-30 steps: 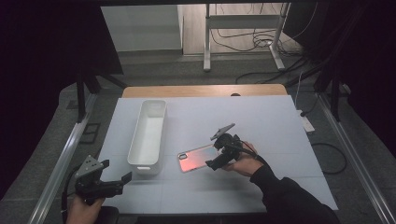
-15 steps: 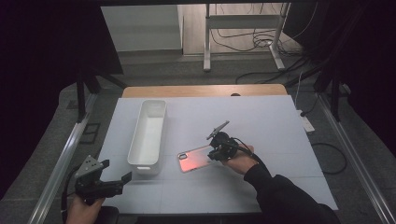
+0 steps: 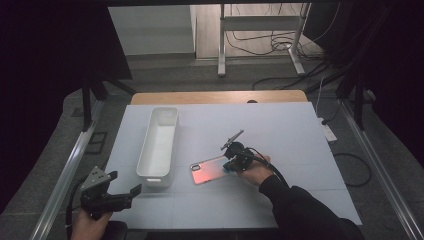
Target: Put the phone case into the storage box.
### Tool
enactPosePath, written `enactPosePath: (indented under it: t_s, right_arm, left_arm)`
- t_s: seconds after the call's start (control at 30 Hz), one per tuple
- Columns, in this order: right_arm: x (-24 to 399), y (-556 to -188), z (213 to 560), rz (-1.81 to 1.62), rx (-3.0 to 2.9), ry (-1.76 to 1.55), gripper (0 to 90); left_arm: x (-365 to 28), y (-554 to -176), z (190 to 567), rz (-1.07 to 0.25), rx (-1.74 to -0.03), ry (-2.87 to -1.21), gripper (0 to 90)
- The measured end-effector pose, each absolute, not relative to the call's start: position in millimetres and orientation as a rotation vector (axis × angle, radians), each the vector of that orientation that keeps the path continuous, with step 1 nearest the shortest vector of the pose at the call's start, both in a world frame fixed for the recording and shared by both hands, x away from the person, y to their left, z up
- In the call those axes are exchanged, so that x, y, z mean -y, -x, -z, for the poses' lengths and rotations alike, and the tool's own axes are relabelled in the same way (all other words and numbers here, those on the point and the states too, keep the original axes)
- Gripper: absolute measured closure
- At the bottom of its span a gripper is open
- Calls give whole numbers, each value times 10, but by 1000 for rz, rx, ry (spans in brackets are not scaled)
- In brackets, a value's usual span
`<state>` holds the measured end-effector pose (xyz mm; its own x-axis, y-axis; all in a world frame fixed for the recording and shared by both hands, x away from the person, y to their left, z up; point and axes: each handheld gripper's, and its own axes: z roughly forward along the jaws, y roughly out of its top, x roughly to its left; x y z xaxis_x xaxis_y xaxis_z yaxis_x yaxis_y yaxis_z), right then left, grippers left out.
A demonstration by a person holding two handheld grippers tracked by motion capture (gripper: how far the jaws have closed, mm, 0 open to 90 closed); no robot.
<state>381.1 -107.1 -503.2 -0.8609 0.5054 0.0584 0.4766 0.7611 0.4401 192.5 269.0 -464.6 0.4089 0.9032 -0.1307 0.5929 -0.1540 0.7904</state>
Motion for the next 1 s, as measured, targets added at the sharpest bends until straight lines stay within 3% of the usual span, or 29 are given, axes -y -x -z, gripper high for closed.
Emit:
enactPosePath:
  t_s: [1.0]
  right_arm:
    - [1076, -3524, 5048, -701, -2949, -732, 896]
  left_arm:
    - [-2679, -1933, 4644, -488, -1284, -1864, 48]
